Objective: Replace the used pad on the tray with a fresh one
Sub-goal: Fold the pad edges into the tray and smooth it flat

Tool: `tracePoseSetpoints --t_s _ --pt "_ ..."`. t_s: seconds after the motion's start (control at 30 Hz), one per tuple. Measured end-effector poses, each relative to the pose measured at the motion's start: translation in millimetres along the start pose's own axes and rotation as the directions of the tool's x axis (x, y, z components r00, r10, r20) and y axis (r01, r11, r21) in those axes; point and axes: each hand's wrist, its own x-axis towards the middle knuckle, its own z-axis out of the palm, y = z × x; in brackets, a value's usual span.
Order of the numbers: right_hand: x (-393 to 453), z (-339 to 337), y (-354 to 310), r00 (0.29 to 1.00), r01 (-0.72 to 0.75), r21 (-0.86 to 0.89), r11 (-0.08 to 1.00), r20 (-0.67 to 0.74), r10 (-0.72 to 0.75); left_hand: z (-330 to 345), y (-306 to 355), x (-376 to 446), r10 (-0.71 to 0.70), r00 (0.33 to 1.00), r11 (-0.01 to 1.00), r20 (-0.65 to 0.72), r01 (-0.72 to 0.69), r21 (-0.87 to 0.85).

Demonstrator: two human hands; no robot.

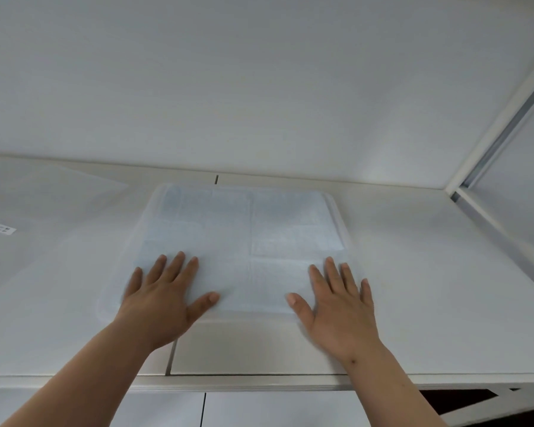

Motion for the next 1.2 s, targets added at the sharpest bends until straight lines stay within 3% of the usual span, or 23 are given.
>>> tracePoseSetpoints --t_s 0.33,0.57,0.9,1.0,1.1,1.13,1.2 --pt "13.3 -3.3 -0.5 0.993 -0.043 0.014 0.999 0.114 0.041 -3.8 1.1 8.5 -0.047 0.991 0.998 0.125 0.050 -0.027" --pt "11.2 -6.1 -11.1 1.000 0.001 0.074 0.997 0.020 -0.002 -9.4 12.1 8.4 -0.026 0.998 0.999 0.058 0.029 -0.040" --pt "19.6 -2.8 -17.8 0.997 -0.061 0.141 0.988 0.062 0.053 -7.1 20.8 13.9 -0.067 0.992 0.995 0.110 0.074 -0.066" --pt "18.9 -1.0 -26.7 0.994 0.074 0.117 0.990 -0.087 -0.064 -8.6 30.1 12.2 0.015 0.999 0.997 -0.034 -0.017 -0.070" --pt "10.3 7.4 -42.8 0.886 0.351 0.140 0.926 -0.370 -0.280 -1.3 45.5 8.6 0.190 0.948 0.942 -0.256 -0.250 -0.224" --pt "6.3 10.6 -49.0 0.849 0.425 0.155 0.892 -0.410 -0.333 1.6 51.3 6.6 0.239 0.918 0.903 -0.318 -0.330 -0.276" --pt "-1.4 17.0 -58.5 0.824 0.510 0.191 0.839 -0.389 -0.412 2.7 62.4 2.3 0.285 0.909 0.870 -0.305 -0.379 -0.315"
